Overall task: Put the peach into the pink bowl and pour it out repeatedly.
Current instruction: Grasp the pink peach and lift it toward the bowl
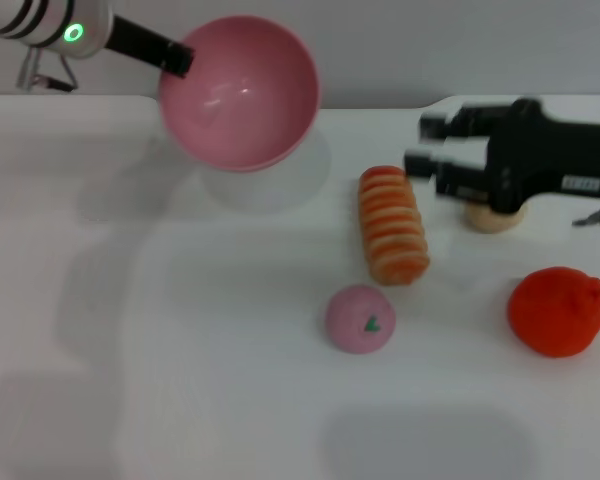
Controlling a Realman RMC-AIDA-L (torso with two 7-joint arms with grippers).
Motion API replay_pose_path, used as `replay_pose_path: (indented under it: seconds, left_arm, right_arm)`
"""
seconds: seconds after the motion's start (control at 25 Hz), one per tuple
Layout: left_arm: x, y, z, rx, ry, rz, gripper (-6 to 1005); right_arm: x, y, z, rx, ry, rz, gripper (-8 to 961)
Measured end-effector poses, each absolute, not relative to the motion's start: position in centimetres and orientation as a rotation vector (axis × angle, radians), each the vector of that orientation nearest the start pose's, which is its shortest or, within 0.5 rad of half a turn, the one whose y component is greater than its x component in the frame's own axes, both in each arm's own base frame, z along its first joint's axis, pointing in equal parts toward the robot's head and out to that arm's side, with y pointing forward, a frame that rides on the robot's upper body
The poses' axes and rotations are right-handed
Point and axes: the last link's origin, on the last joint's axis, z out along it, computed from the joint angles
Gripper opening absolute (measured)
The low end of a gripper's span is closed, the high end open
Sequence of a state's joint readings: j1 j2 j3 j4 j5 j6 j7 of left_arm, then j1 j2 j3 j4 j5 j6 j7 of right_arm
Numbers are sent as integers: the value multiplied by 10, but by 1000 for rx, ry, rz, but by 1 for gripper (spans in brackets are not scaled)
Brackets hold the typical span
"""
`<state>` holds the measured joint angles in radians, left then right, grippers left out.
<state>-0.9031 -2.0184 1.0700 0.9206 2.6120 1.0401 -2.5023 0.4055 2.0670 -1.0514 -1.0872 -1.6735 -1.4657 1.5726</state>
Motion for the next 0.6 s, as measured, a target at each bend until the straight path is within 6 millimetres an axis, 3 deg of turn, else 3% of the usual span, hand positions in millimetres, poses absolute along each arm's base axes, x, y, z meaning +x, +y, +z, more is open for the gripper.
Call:
replay_pose_path:
  seconds: [0.24, 0.44, 0.6]
  left_arm:
    - [-182, 471, 50, -2206, -943, 96, 45]
    - [-192, 468, 53, -2187, -972, 103, 45]
    - [-195, 467, 51, -2187, -978, 108, 45]
  right_arm:
    - [170, 342, 29, -2887, 409, 435, 448]
    - [167, 352, 15, -2914, 513, 173, 449]
    - [172, 361, -5, -2901, 555, 91, 449]
